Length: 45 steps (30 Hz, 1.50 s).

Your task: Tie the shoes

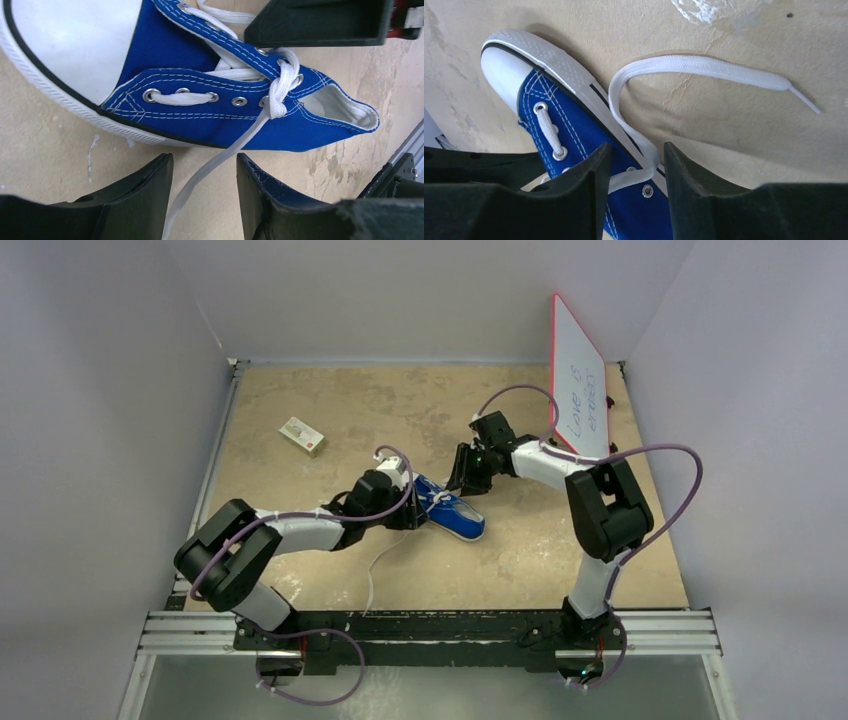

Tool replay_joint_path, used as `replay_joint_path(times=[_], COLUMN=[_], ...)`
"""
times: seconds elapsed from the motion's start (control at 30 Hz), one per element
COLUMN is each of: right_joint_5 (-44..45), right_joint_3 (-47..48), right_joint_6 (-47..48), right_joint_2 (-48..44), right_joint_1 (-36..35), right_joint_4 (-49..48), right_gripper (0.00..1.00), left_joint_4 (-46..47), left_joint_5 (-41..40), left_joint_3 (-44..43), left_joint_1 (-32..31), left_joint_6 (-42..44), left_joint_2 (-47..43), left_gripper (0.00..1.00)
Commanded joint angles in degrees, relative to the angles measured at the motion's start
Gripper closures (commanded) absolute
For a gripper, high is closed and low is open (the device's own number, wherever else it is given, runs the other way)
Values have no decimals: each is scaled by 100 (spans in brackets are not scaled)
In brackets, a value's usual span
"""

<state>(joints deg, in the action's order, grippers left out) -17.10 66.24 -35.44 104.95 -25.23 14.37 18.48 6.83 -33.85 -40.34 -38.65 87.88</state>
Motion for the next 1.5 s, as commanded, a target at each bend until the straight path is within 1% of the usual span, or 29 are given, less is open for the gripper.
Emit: replay_joint_path(times=[0.0, 0.1, 0.13, 0.17, 0.2, 0.23, 0.3, 0.33, 0.53, 0.57, 0.6, 0.63, 0.7, 0.77, 0.83, 0.9, 0.93, 1.0, 1.1, 1.2, 1.3, 1.4, 1.47], right_joint_5=[-53, 78, 214, 357, 493, 612, 827, 968, 1786, 2038, 2078, 2005, 1443, 974, 841, 794, 792, 1235, 1469, 1444, 1827, 2065, 2044], right_joint_3=[-150, -112, -85, -65, -48, -31, 38, 54, -76, -162, -341, -530, -864, -966, -782, -647, -597, -489, -525, -517, -613, -823, -907], right_joint_6=[-153, -186, -171, -111, -63, -2, 218, 314, 671, 708, 718, 676, 583, 549, 571, 578, 457, 360, 288, 179, -14, -10, 127], right_joint_2=[134, 156, 108, 28, -100, -184, -329, -394, -465, -451, -468, -514, -687, -784, -748, -713, -717, -777, -921, -958, -1031, -1137, -1196], right_joint_1=[-35, -37, -30, -32, -26, -20, 8, 9, 19, -43, -152, -238, -315, -391, -495, -509, -502, -421, -191, 96, 119, 124, 128], right_joint_4=[-270, -209, -173, -168, -178, -176, -96, -27, 481, 468, 390, 282, -105, -273, -79, 249, 427, 678, 559, 473, 516, 420, 314], right_gripper=[59, 74, 81, 90, 98, 100, 100, 100, 100, 100, 100, 100, 100, 100, 100, 100, 100, 100, 100, 100, 100, 100, 100], left_joint_4=[584, 316, 274, 230, 178, 110, -74, -193, -640, -704, -712, -706, -773, -794, -915, -1307, -1440, -1588, -1930, -2381, -2679, -2733, -2699], left_joint_5=[125, -26, -112, -225, -336, -463, -731, -923, -1534, -1624, -1626, -1564, -1473, -1345, -1022, -927, -913, -769, -718, -869, -1242, -1426, -1432], left_joint_3=[-5, 90, 134, 184, 226, 230, 199, 171, 3, -40, -65, -123, -272, -416, -607, -789, -796, -679, -333, 31, 282, 403, 412], left_joint_1=[-85, -107, -113, -114, -107, -109, -107, -106, -82, -55, 25, 131, 435, 769, 1134, 1307, 1324, 1327, 1327, 1327, 1327, 1327, 1327], left_joint_6=[-39, 55, 59, 41, 12, -26, -178, -272, -572, -604, -615, -579, -452, -336, -219, -155, -156, -215, -415, -484, -607, -563, -503], left_joint_2=[45, 52, 61, 81, 116, 168, 320, 397, 581, 593, 617, 660, 764, 891, 1040, 1020, 919, 641, 122, -345, -714, -942, -1021], left_gripper=[52, 58, 62, 64, 70, 77, 97, 100, 100, 100, 100, 100, 100, 100, 100, 100, 100, 100, 100, 100, 100, 100, 100])
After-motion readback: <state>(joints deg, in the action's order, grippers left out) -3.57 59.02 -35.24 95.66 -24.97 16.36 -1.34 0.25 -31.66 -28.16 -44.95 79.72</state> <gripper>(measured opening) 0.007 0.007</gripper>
